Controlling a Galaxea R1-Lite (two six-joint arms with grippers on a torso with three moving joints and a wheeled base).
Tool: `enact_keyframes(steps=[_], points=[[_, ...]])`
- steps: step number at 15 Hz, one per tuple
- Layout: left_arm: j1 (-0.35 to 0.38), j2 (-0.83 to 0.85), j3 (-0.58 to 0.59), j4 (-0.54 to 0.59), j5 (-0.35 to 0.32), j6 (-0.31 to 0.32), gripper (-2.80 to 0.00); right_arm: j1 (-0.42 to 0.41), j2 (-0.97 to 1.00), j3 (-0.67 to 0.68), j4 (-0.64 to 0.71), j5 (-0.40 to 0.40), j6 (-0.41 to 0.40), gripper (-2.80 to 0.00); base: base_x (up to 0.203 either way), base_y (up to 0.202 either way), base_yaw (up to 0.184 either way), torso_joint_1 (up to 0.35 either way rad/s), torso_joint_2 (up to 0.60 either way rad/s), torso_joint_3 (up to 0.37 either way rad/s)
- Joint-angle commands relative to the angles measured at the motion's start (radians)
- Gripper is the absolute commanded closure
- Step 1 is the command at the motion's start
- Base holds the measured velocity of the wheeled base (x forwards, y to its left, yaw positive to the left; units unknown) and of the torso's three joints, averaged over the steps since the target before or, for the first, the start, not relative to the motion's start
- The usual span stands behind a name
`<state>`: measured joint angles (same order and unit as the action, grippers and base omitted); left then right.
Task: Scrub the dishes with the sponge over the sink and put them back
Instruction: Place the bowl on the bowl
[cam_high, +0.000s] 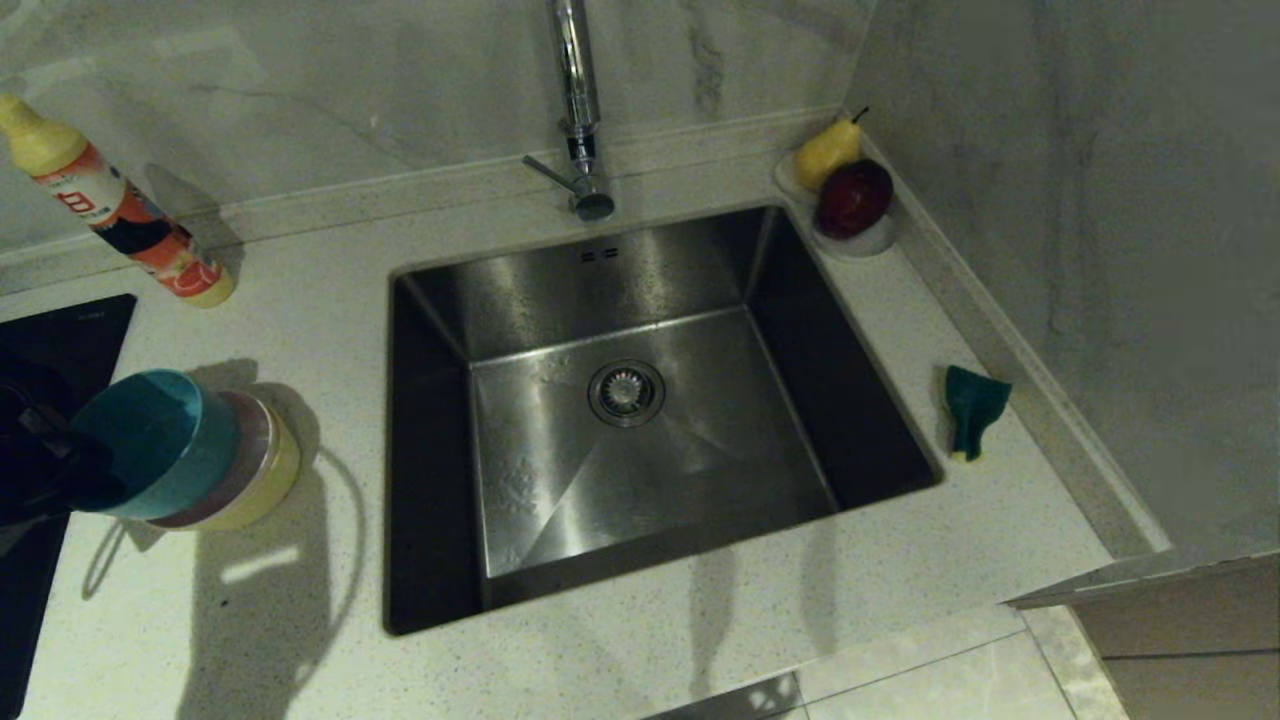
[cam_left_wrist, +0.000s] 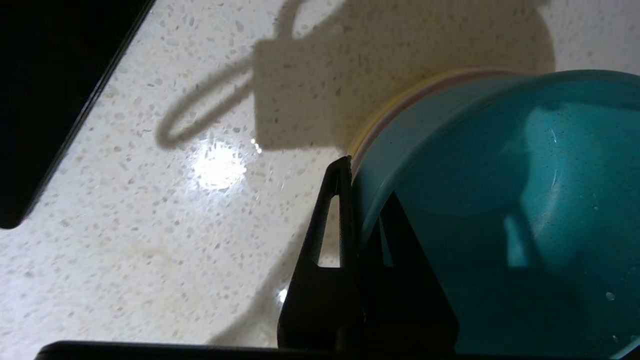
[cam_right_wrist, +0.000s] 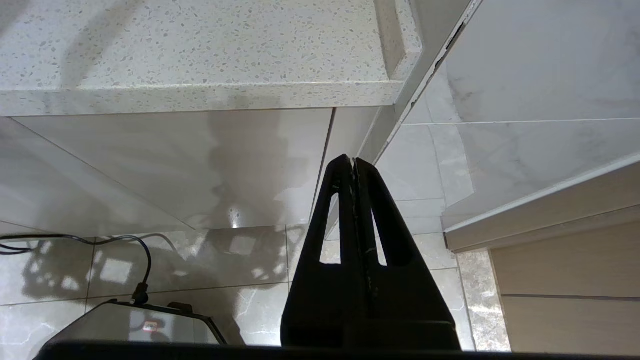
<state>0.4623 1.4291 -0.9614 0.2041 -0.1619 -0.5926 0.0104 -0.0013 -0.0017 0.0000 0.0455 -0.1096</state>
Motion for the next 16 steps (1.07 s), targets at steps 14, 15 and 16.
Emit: enact_keyframes(steps=[14,15,16], points=[[-0.002,-0.065,-0.025,-0.005,-0.053,-0.054,-2.80,0.000,-0.003,0.000,0.000,0.000,-0.001,0.00,0.000,0.000,0.000,0.000,0.00,0.000],[-0.001,-0.082,-0.039,-0.001,-0.052,-0.073,-2.80,0.000,-0.003,0.000,0.000,0.000,-0.001,0.00,0.000,0.000,0.000,0.000,0.00,0.000],[-0.001,-0.101,-0.049,0.001,-0.050,-0.081,-2.80,0.000,-0.003,0.000,0.000,0.000,-0.001,0.00,0.000,0.000,0.000,0.000,0.00,0.000]])
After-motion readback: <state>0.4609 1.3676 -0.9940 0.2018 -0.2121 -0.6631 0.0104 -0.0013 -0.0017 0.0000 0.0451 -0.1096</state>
